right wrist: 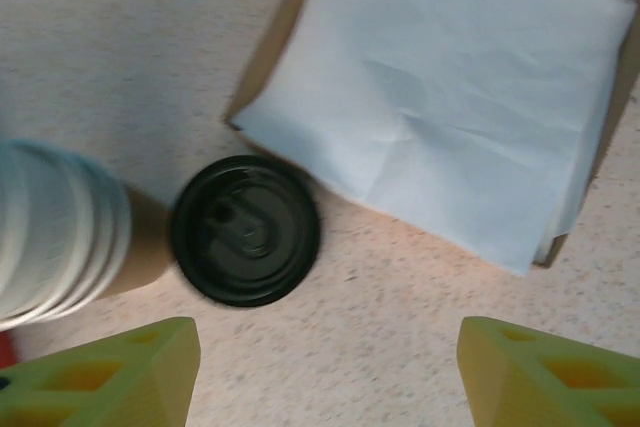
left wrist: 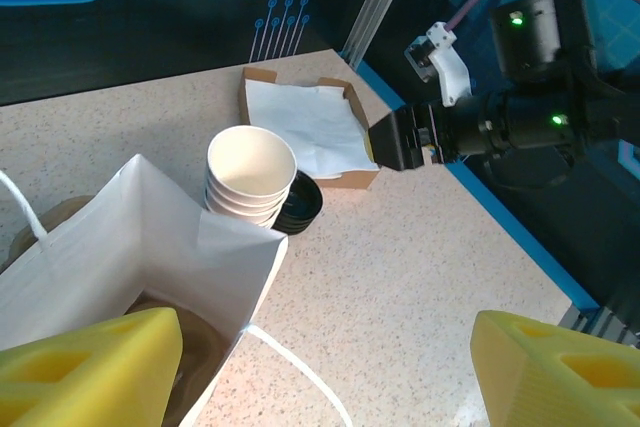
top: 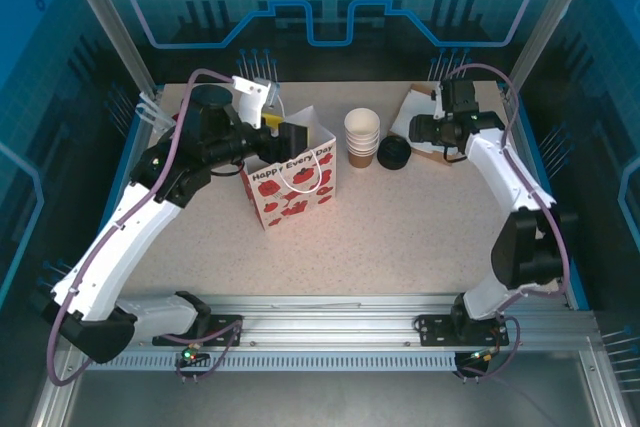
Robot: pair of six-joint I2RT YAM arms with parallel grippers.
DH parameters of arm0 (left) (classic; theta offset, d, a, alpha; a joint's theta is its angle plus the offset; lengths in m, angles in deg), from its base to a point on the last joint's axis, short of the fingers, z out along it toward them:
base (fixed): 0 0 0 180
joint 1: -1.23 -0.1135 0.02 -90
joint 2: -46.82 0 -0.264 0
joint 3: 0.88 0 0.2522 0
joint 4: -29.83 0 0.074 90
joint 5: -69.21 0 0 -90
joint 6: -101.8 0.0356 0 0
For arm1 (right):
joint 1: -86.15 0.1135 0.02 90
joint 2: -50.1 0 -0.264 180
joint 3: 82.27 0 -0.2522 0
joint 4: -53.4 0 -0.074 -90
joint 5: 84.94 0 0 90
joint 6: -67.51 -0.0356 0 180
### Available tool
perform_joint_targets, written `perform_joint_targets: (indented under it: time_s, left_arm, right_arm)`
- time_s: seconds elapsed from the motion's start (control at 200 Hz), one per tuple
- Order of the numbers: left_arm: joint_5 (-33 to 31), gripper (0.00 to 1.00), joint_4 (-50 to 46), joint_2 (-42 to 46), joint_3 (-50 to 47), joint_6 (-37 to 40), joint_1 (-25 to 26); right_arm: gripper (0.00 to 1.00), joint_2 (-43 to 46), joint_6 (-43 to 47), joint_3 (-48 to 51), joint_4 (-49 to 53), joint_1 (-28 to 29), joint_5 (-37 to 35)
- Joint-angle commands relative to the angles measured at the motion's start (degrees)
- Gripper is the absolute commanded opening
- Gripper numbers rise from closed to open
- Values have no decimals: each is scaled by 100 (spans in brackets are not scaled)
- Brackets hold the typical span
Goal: Pack the takeout coffee
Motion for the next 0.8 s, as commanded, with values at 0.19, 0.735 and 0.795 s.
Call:
perform_joint_targets:
  time_s: [0.19,0.735,0.795]
  left_arm:
    - [-338,77,-590,81,162,151,-585]
    - [-673,70,-940,-1257,425,-117,-3983]
    - [-703,67,-1001,-1527,572,-86,-3972]
  right_arm:
    - [65,-384,115,-271,-176,179,309]
    - [70,1311,367,285,-1137,1689,901]
    - [70,1285,347,302,-1147,1689,946]
